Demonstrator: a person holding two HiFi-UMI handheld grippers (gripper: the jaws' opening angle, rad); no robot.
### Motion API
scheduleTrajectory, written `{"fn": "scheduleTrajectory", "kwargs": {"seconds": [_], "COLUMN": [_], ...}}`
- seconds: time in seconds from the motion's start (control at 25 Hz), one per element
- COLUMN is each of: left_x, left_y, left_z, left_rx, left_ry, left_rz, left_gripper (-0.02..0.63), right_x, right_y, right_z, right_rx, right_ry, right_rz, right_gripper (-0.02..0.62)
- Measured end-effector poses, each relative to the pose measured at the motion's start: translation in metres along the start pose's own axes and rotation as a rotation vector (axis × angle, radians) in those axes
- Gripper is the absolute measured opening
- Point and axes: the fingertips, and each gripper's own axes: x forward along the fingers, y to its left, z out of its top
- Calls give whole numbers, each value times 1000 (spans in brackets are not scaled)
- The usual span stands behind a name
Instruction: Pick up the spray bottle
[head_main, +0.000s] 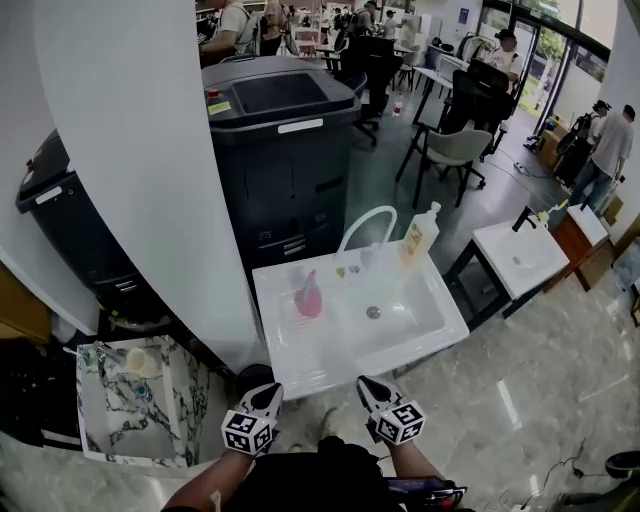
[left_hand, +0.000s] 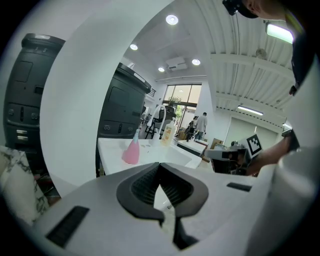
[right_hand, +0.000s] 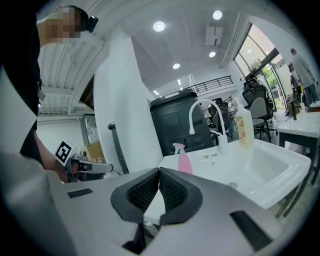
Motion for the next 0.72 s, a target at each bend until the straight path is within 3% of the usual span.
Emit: {"fn": "scheduleTrajectory", "kwargs": {"seconds": [0.28,0.72], "left_x": [43,85], "left_y": [12,25], "left_z": [23,48], "left_rx": [4,-23], "left_ry": [2,13], "left_rz": [32,151], "left_gripper": [8,8], "right_x": [38,100], "right_y": [-47,-84], "right_z": [17,37], "right_rx": [5,-53], "right_ry": [9,74], "right_rz": [30,179], "right_gripper": [26,26]}}
